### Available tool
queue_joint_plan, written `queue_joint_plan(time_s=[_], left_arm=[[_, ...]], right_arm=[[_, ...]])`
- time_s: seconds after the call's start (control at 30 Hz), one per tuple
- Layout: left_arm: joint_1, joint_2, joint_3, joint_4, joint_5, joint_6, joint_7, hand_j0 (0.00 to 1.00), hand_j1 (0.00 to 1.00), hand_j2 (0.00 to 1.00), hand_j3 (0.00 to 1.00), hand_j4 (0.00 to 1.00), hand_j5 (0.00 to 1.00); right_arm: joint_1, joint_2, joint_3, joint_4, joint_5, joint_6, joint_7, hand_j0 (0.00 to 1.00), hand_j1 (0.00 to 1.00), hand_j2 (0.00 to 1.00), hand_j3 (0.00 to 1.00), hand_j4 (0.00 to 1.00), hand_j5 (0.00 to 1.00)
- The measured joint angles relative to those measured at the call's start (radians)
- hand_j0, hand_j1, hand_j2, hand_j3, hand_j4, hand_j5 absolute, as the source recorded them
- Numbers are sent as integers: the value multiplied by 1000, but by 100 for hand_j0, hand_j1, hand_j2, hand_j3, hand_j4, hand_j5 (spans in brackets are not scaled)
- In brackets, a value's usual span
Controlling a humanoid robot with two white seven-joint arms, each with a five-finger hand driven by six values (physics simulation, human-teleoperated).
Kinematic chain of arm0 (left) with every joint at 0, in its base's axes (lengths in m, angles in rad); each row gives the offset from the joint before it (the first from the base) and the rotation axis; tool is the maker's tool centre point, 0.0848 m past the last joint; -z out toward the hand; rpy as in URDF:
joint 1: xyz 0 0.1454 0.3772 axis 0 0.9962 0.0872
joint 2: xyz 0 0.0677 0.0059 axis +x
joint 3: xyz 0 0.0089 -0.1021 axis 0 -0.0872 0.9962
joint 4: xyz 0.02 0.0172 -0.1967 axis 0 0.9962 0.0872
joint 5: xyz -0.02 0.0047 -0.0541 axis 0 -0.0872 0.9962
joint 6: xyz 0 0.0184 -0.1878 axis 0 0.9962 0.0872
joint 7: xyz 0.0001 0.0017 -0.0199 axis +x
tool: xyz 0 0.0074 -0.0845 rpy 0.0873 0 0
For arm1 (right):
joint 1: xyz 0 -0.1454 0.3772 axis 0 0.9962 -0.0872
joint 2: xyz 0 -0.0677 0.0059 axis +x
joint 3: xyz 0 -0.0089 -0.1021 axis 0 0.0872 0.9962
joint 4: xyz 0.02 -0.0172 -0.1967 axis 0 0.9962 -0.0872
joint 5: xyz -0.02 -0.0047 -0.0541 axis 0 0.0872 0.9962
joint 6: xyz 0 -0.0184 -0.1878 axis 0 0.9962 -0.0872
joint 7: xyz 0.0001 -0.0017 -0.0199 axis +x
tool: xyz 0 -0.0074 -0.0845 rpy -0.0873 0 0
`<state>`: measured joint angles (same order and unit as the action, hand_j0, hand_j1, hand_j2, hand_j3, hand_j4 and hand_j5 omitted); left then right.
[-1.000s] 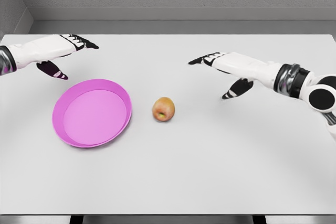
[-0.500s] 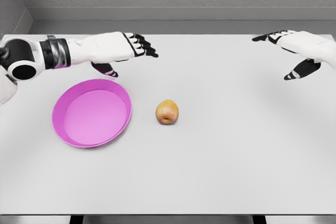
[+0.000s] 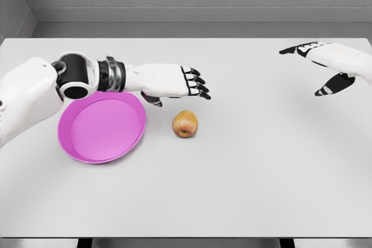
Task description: Put the apple on the plate with both arms
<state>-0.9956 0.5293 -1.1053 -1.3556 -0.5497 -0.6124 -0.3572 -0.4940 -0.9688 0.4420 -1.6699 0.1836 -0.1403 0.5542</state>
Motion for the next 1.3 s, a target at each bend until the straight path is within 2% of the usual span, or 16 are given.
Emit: queue_joint_plan(time_s=[0.3,0.6,0.9,0.93,1.1,1.13,1.2,1.3], left_arm=[[5,-16,-39,-5,-9,0,-79,100,100,100,100,100,100],[9,-28,-51,-37,-9,0,-90,100,100,100,100,100,100],[9,-52,-70,-11,-41,0,-91,100,100,100,100,100,100],[9,-53,-72,-8,-42,0,-91,96,96,96,96,96,96],[11,-59,-76,0,-62,0,-90,60,60,60,60,60,60],[11,-59,-76,1,-66,0,-90,60,60,60,60,60,60],[11,-59,-76,1,-76,0,-90,50,50,50,50,50,50],[12,-59,-74,1,-83,3,-88,49,49,49,49,49,49]], right_arm=[[23,-2,1,-3,0,0,0,100,100,100,100,100,100],[21,-2,1,-1,0,0,0,100,100,100,100,100,100],[21,-2,2,-1,0,0,0,100,100,100,100,100,100],[21,-2,2,-1,0,0,0,100,100,100,100,100,100],[23,-4,2,-2,0,0,0,100,100,100,100,100,100],[23,-4,2,-3,0,0,0,100,100,100,100,100,100],[23,-4,2,-3,0,0,0,100,100,100,100,100,100],[28,-4,2,-3,0,0,0,100,100,100,100,100,100]])
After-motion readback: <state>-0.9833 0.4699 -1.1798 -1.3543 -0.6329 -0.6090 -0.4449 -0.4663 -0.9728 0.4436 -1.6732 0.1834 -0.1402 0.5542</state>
